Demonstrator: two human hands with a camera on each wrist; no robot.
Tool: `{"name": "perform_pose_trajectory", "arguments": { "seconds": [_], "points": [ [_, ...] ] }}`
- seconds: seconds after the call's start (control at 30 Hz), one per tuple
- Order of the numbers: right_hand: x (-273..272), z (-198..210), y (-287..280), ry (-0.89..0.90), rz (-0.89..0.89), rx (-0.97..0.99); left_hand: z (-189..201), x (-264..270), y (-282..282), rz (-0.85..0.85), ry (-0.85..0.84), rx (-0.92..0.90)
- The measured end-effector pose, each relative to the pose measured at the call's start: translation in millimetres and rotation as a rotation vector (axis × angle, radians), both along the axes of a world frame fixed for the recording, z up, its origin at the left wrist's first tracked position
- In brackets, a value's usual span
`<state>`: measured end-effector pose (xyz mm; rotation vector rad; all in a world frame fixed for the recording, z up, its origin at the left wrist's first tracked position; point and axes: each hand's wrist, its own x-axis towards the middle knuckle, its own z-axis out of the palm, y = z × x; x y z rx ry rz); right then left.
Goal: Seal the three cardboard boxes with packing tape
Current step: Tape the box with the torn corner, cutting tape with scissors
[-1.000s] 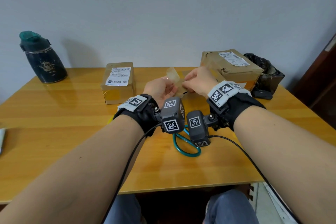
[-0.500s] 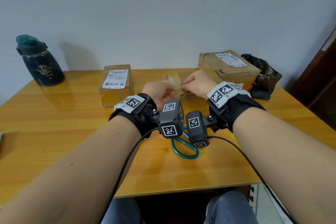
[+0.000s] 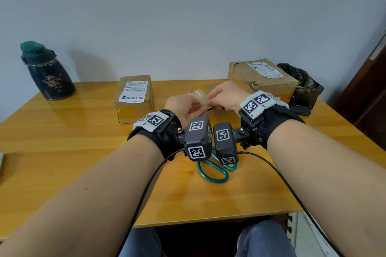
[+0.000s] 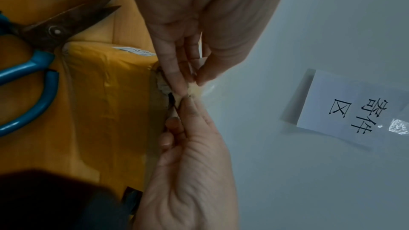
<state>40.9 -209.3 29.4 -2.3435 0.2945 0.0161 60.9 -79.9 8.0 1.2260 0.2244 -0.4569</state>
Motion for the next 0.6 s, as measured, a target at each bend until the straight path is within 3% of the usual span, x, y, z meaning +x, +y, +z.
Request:
{"name": "perform_pose_trajectory", "arguments": {
  "seconds": [0.6],
  "points": [
    [3.0,-7.1,-5.8,-0.046,-0.076,-0.005,3.7,1.0,-6.6,-0.036,-0.062,0.134]
  ]
}}
